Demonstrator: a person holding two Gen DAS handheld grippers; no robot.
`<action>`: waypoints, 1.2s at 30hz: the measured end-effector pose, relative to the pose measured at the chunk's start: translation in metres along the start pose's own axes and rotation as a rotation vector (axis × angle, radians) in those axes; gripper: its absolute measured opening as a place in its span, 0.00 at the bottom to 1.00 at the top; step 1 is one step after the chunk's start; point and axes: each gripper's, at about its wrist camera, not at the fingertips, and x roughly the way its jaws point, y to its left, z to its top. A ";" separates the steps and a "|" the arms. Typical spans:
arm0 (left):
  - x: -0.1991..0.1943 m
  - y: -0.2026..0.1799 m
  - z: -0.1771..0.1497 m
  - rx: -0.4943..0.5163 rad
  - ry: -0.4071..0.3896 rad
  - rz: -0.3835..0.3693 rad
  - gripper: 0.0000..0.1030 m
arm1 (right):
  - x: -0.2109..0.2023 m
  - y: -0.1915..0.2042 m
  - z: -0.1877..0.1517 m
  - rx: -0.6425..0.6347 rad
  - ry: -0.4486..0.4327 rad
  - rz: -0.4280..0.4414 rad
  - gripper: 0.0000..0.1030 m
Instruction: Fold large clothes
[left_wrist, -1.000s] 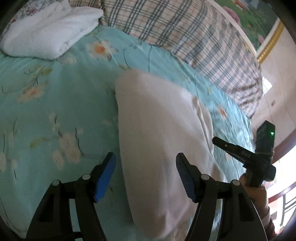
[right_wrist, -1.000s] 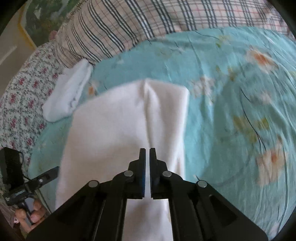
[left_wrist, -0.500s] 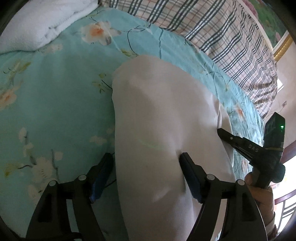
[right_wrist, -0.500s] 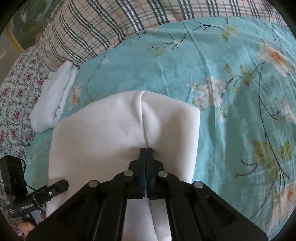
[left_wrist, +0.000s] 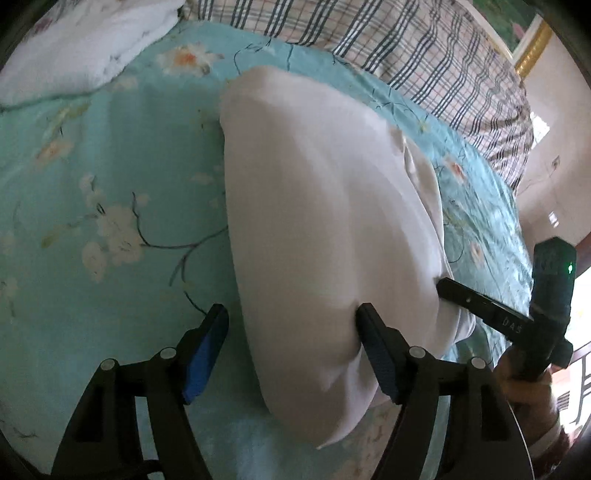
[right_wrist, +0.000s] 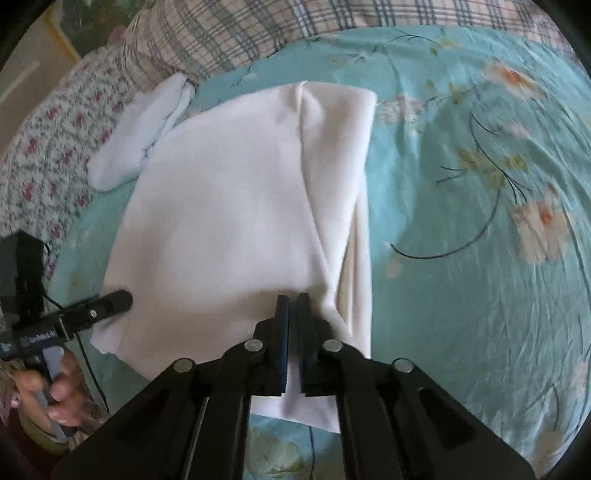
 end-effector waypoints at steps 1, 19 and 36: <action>0.001 0.000 0.000 -0.003 -0.004 0.002 0.73 | -0.001 -0.001 0.000 0.008 -0.002 0.002 0.00; -0.002 0.002 -0.011 -0.010 -0.005 0.012 0.75 | -0.007 -0.006 -0.009 0.026 -0.005 -0.005 0.00; -0.041 -0.011 -0.044 0.079 -0.016 0.178 0.77 | -0.050 -0.007 -0.046 0.063 0.030 -0.044 0.05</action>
